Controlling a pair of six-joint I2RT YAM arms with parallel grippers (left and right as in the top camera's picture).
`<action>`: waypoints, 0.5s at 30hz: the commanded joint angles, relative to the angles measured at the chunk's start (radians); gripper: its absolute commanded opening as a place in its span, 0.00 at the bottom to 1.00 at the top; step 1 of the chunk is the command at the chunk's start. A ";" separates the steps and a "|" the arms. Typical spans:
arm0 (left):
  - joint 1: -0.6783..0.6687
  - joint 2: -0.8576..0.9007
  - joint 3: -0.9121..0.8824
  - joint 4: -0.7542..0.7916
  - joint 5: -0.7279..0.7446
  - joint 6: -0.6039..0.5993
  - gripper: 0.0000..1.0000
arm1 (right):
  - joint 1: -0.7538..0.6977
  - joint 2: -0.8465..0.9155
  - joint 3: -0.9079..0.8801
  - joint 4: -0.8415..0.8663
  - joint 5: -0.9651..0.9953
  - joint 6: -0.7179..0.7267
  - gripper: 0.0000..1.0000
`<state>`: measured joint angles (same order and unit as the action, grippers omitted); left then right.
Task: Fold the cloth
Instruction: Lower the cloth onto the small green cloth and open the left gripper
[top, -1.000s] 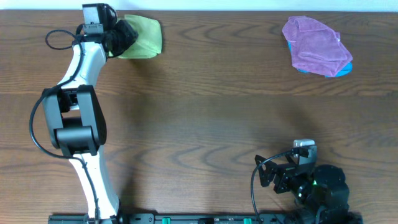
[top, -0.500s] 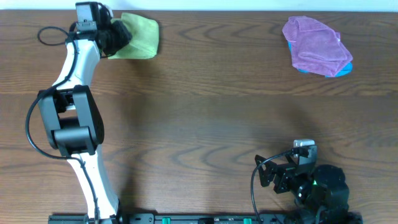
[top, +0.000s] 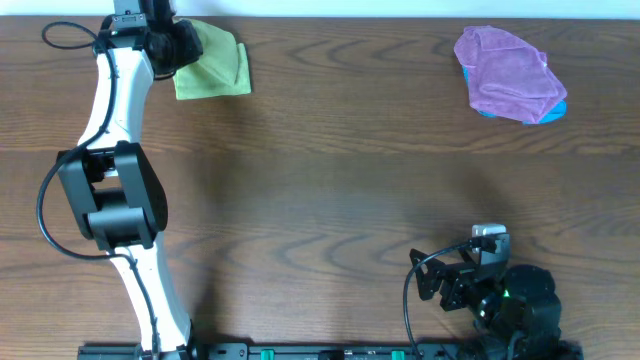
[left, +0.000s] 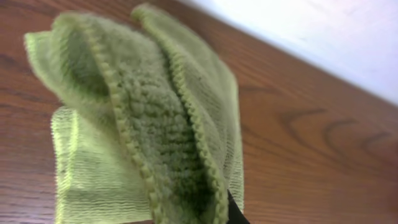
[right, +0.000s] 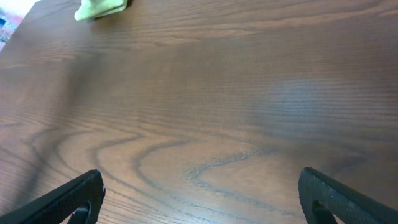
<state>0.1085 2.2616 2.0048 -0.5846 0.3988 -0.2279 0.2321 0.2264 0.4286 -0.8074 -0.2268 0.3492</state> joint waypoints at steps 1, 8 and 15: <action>-0.003 0.034 0.011 -0.021 -0.037 0.053 0.06 | -0.013 -0.005 -0.003 -0.001 0.011 0.013 0.99; -0.002 0.045 0.011 -0.099 -0.194 0.099 0.28 | -0.013 -0.005 -0.003 -0.001 0.011 0.013 0.99; 0.001 0.045 0.011 -0.153 -0.285 0.185 0.66 | -0.013 -0.005 -0.003 -0.001 0.011 0.013 0.99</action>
<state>0.1066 2.2967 2.0052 -0.7307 0.1879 -0.0856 0.2321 0.2264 0.4286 -0.8074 -0.2268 0.3492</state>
